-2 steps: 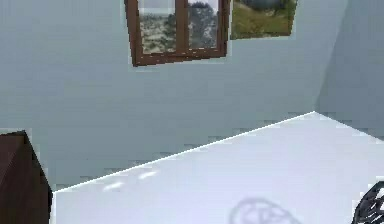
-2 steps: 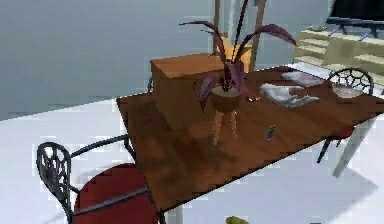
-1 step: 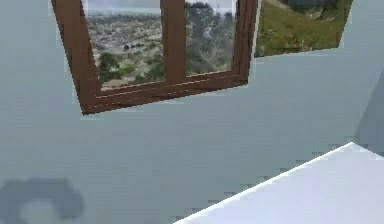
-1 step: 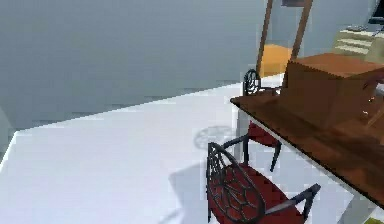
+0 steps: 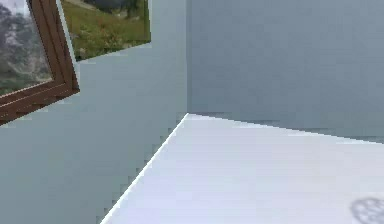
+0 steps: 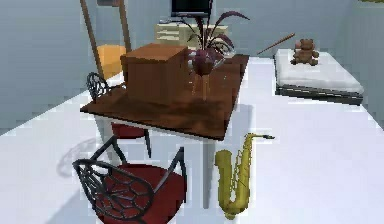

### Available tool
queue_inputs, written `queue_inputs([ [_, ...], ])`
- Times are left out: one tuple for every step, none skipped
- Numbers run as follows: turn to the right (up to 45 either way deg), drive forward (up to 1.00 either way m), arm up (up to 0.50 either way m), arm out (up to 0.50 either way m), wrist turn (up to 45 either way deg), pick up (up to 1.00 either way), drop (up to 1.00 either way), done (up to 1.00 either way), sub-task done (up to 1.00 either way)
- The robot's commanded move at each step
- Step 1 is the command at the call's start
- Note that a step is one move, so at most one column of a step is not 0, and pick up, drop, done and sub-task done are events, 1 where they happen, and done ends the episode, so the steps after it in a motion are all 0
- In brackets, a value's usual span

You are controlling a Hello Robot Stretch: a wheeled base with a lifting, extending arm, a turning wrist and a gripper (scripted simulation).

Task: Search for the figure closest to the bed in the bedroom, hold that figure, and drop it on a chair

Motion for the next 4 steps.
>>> queue_inputs([
  [18.0, 0.00, 0.00, 0.00, 0.0, 0.00, 0.00, 0.00, 0.00],
  [0.0, 1.00, 0.00, 0.00, 0.0, 0.00, 0.00, 0.00, 0.00],
  [6.0, 0.00, 0.00, 0.00, 0.0, 0.00, 0.00, 0.00, 0.00],
  [0.0, 0.10, 0.00, 0.00, 0.0, 0.00, 0.00, 0.00, 0.00],
])
